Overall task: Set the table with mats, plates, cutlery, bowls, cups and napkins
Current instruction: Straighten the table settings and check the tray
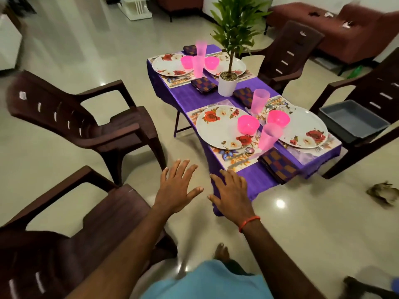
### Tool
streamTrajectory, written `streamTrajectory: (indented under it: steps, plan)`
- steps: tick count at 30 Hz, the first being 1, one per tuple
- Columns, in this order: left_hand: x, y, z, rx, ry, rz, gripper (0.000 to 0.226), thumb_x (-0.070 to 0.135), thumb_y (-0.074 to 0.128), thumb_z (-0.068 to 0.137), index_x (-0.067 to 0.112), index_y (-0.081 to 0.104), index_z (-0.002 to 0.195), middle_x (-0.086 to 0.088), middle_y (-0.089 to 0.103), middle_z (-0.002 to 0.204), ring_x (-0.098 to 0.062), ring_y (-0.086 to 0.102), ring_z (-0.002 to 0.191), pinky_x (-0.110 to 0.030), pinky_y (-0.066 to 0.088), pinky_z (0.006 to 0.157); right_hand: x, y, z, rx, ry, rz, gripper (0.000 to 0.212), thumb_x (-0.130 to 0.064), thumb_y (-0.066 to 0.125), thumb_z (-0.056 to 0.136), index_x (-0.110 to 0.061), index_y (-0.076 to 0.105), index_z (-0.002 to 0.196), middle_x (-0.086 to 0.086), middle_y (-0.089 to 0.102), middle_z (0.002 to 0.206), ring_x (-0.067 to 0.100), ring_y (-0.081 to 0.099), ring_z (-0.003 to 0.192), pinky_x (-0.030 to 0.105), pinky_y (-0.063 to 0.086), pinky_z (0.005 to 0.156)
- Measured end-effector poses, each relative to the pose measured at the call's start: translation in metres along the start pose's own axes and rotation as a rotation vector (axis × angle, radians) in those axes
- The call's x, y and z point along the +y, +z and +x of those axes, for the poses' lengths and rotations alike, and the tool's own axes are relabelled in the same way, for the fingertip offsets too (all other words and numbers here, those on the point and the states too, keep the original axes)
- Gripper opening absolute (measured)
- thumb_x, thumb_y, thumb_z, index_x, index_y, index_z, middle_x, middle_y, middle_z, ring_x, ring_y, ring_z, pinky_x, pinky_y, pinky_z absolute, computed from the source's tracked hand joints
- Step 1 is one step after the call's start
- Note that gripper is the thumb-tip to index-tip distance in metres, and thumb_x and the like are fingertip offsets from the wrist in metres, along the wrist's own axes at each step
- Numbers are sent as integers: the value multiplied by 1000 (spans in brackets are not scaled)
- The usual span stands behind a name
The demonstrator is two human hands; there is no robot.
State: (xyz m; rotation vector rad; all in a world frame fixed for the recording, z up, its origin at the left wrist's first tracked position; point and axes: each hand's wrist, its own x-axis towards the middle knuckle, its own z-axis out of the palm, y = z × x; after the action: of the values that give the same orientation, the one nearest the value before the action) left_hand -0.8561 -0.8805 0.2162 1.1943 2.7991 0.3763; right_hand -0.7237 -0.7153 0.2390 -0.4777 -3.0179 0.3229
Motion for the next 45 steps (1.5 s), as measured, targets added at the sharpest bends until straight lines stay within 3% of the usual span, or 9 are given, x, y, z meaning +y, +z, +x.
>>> streamTrajectory:
  steps: [7,17,23,28,38,45]
  plan:
    - [6,-16,-77,72,-31,-15,76,75,37,96,38,19,160,4,12,172,-21,1,159,-57,12,123,-29,-5,-65,45,-40,6,64,-54,68,87,-31,48,143,8,47,150,31,35,143,51,29,111]
    - [3,-31,-212,97,-187,55,79,76,34,94,37,16,160,2,9,172,-23,-2,159,-61,9,123,-82,3,-149,38,-187,14,64,-54,64,89,-33,42,146,6,41,153,28,30,144,51,26,115]
    - [-3,-41,-321,64,-270,49,79,77,31,93,37,18,160,2,9,172,-23,-2,159,-61,9,124,-131,8,-211,47,-215,60,63,-54,65,88,-31,47,143,7,45,150,29,32,143,52,28,112]
    - [-18,-48,-373,65,-349,17,82,81,23,89,40,15,160,3,6,172,-21,-4,159,-61,8,124,-170,14,-247,-30,-256,39,66,-56,62,90,-32,41,148,6,40,155,28,27,147,50,23,116]
    - [-120,-93,-455,178,-374,26,82,82,20,90,39,15,160,3,11,171,-22,2,158,-63,14,122,-305,19,-251,-9,-323,-9,70,-58,57,93,-34,31,154,5,32,159,27,21,149,47,18,117]
    - [-230,-131,-528,199,-353,69,81,82,22,91,37,22,159,3,17,170,-22,5,159,-61,16,122,-438,51,-249,-3,-329,-55,69,-62,59,89,-35,39,149,7,38,156,29,25,147,49,23,115]
